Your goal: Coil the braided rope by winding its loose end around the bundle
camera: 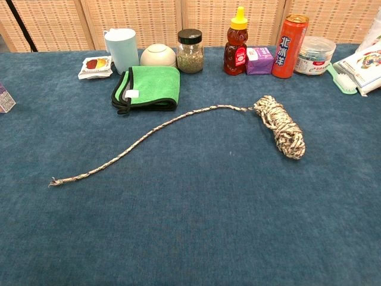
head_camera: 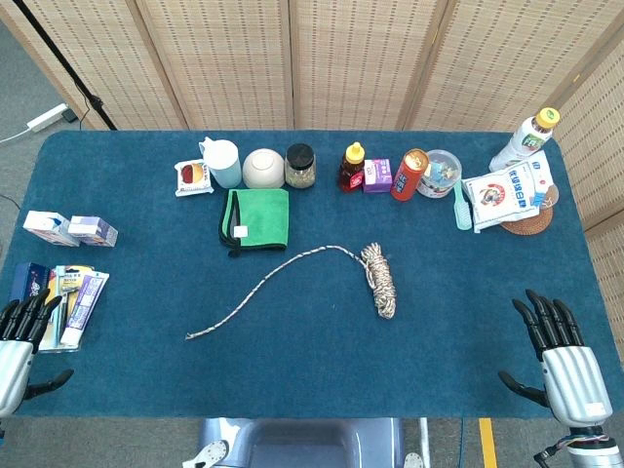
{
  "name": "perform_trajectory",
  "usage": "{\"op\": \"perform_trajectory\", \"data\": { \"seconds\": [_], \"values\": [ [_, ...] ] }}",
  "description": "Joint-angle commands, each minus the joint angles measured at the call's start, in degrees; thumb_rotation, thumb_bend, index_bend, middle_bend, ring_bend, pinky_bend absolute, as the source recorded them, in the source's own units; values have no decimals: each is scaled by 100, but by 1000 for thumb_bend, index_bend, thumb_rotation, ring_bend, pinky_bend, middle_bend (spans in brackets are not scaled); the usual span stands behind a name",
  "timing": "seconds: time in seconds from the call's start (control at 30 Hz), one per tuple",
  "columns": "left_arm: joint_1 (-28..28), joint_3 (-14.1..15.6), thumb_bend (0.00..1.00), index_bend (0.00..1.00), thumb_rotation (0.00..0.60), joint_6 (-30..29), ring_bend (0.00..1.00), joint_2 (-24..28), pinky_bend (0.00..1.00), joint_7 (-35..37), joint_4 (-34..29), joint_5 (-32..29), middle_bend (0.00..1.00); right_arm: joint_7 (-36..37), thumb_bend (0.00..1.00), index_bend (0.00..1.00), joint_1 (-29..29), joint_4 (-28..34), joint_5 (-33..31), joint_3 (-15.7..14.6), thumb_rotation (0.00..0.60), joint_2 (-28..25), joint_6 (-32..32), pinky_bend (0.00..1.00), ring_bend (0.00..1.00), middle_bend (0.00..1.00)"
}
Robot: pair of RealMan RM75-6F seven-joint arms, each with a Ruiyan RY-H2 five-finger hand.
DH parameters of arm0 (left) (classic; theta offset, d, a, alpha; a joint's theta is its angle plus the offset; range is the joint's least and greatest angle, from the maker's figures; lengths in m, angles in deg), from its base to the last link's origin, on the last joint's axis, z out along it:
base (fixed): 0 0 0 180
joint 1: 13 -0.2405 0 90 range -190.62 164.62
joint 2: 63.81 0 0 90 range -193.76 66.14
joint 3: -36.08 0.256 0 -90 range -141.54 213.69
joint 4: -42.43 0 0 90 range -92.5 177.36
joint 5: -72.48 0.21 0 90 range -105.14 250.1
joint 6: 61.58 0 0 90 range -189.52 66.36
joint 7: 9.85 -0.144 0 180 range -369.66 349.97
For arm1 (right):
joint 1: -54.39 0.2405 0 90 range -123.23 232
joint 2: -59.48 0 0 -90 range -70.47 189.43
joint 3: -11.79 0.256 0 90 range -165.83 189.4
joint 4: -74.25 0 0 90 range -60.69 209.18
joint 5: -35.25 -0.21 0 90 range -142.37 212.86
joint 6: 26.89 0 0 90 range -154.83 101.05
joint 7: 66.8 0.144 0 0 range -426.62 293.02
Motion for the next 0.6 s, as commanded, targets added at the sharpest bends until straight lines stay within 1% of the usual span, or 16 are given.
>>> {"op": "perform_trajectory", "data": {
  "seconds": [0.03, 0.23, 0.4, 0.43, 0.5, 0.57, 0.6],
  "values": [
    [16, 14, 27, 0, 600, 42, 0, 17, 0, 24, -6, 1, 0, 1, 0, 0, 2, 1, 6, -6, 600, -4, -8, 0, 0, 0],
    [108, 35, 27, 0, 600, 171, 0, -4, 0, 184, 40, 100, 0, 29, 0, 0, 8, 15, 15, -17, 600, -16, -26, 0, 0, 0],
    [397, -104, 30, 0, 600, 458, 0, -419, 0, 384, 237, 175, 0, 85, 0, 0, 8, 30, 7, -14, 600, -43, -21, 0, 0, 0],
    [467, -154, 34, 15, 600, 547, 0, -527, 0, 402, 258, 126, 0, 100, 0, 0, 8, 31, 2, -13, 600, -50, -21, 0, 0, 0],
    [619, -245, 42, 76, 600, 774, 0, -706, 0, 378, 215, -8, 0, 129, 0, 0, 9, 35, 8, -18, 600, -63, -23, 0, 0, 0],
    [769, -348, 51, 151, 600, 1012, 0, -852, 0, 244, 101, -197, 0, 154, 0, 0, 9, 37, 21, -23, 600, -73, -19, 0, 0, 0],
    [828, -402, 53, 165, 600, 1101, 0, -920, 0, 144, 58, -299, 0, 164, 0, 0, 11, 37, 25, -23, 600, -75, -18, 0, 0, 0]
  ]
}}
